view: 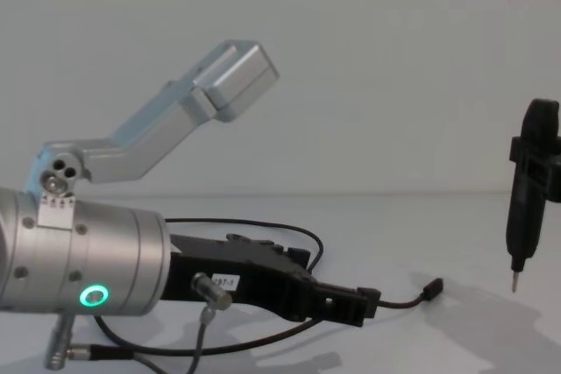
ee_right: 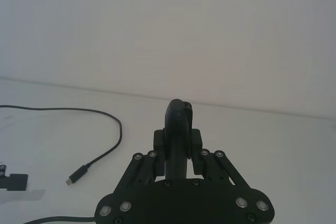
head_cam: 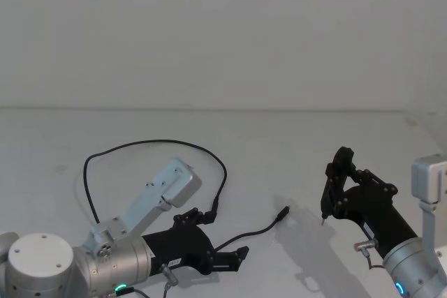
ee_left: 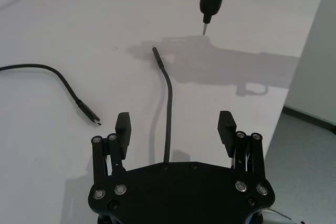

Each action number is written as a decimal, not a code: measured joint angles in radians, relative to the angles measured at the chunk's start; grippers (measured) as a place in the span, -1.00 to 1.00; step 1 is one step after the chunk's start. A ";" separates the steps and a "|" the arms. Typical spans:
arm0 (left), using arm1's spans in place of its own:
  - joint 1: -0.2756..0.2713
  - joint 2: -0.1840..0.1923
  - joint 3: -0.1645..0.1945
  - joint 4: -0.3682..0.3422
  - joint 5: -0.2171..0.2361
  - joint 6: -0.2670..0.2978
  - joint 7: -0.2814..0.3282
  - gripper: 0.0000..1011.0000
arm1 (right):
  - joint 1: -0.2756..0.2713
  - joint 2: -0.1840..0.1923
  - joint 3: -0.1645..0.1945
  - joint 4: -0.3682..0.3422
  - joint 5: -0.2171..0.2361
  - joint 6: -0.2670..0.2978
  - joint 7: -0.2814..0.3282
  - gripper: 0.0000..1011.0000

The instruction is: Pick up the data cable with the one hand.

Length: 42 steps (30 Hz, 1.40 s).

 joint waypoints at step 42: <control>-0.136 -0.096 0.078 0.194 -0.006 0.073 -0.026 0.41 | 0.000 0.000 0.000 0.000 0.000 0.000 0.000 -0.45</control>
